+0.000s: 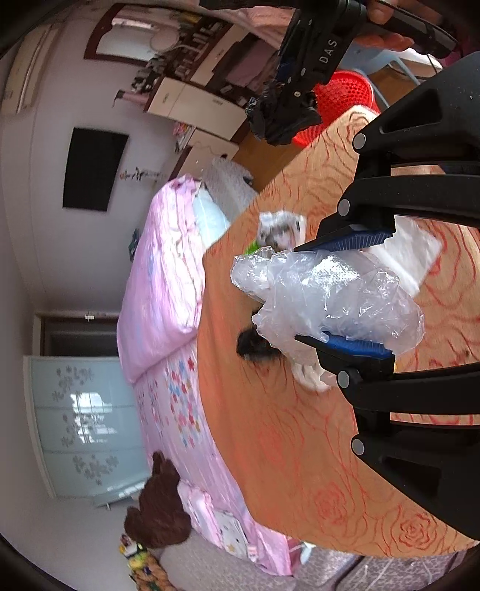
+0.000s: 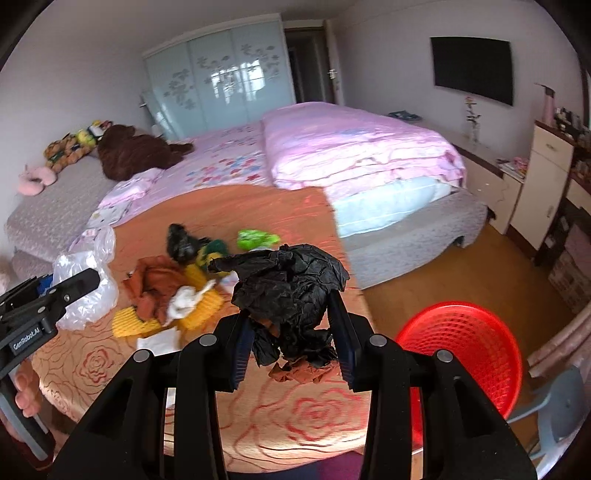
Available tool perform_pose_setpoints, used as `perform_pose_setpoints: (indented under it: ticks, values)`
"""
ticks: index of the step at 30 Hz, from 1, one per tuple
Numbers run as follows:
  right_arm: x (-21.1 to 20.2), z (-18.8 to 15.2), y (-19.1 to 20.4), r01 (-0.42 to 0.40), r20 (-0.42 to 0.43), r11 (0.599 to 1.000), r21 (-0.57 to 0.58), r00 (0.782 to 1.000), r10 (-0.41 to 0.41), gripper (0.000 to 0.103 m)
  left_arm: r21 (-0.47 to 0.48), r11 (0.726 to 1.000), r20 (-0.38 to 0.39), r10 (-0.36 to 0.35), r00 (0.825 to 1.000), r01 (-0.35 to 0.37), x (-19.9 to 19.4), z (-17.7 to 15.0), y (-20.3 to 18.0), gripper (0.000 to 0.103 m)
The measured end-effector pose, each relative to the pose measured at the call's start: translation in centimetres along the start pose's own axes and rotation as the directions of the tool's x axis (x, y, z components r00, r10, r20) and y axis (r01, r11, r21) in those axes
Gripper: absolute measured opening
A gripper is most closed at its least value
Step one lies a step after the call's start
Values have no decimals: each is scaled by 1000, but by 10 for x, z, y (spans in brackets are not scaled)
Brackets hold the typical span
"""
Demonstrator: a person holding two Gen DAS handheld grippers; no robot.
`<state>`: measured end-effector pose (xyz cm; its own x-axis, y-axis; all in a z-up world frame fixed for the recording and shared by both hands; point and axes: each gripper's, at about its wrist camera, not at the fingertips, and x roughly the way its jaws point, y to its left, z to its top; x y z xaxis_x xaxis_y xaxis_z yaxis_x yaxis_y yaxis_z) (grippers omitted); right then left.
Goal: Collect trash
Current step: 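Carry both items over the red wastebasket and open both tools to drop them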
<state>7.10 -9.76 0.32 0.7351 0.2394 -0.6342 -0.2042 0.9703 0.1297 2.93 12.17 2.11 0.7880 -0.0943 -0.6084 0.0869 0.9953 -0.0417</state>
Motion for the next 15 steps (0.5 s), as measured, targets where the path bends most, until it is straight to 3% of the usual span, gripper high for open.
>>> perform_pose_setpoints:
  ticks: [10, 15]
  values:
    - [-13, -4, -47, 114, 20, 992, 57, 993, -115, 38, 69, 991, -31, -117, 993, 119, 26, 14, -57, 38]
    - [-21, -12, -85, 174, 8, 978, 113, 984, -176, 38, 95, 977, -75, -184, 980, 190, 44, 19, -91, 38]
